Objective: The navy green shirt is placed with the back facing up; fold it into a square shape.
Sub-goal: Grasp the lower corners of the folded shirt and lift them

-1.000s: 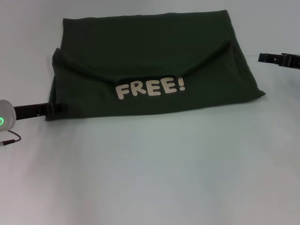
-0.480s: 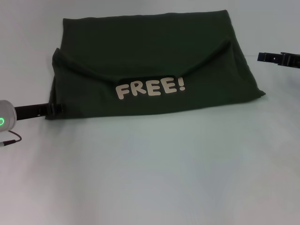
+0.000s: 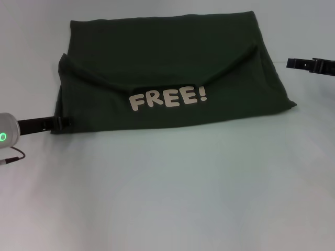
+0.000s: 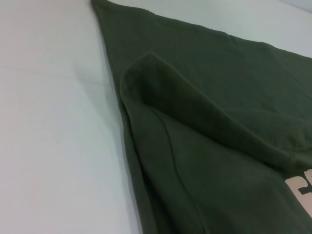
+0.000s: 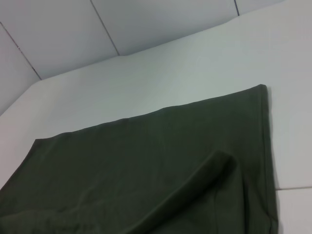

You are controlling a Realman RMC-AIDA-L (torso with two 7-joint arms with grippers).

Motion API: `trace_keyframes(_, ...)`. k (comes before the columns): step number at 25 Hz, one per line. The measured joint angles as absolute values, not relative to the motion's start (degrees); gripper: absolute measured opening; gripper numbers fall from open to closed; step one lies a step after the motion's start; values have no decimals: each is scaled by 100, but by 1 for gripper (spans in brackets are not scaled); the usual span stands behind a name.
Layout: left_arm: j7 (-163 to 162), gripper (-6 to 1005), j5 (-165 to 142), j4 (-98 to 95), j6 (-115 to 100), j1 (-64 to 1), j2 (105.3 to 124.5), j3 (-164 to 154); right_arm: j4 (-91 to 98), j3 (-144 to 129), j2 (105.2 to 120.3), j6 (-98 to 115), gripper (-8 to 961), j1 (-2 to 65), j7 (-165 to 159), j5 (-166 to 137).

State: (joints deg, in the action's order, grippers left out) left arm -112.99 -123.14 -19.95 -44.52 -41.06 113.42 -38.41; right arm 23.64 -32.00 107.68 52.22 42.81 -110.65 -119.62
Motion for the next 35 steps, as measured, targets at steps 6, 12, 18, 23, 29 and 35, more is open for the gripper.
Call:
trace_keyframes(6, -11261, 269, -12314, -1988, -4441, -4108, 11350, -3841, 2365, -3199, 10772, 5221, 700, 4292, -11065, -11962)
trace_keyframes(12, -11301, 263, -12314, -1987, -4438, -4085, 11343, -3841, 2365, -3252, 10794, 5166, 699, 4348, -11056, -11962)
trace_keyframes(18, -11306, 258, -12314, -1988, -4438, -4090, 11336, -3841, 2365, -3317, 10814, 5128, 700, 4388, -11067, -11962)
trace_keyframes(23, -11309, 253, -12314, -1988, -4438, -4095, 11329, -3841, 2364, -3321, 10819, 5115, 700, 4408, -11084, -11962)
trace_keyframes(29, -11311, 247, -12314, -1988, -4470, -4086, 11329, -3841, 2364, -3323, 10819, 5114, 700, 4395, -11102, -11962)
trace_keyframes(35, -11491, 241, -12342, -1918, -4375, -4076, 11324, -3884, 2364, -3323, 10819, 5116, 701, 4357, -11104, -11962)
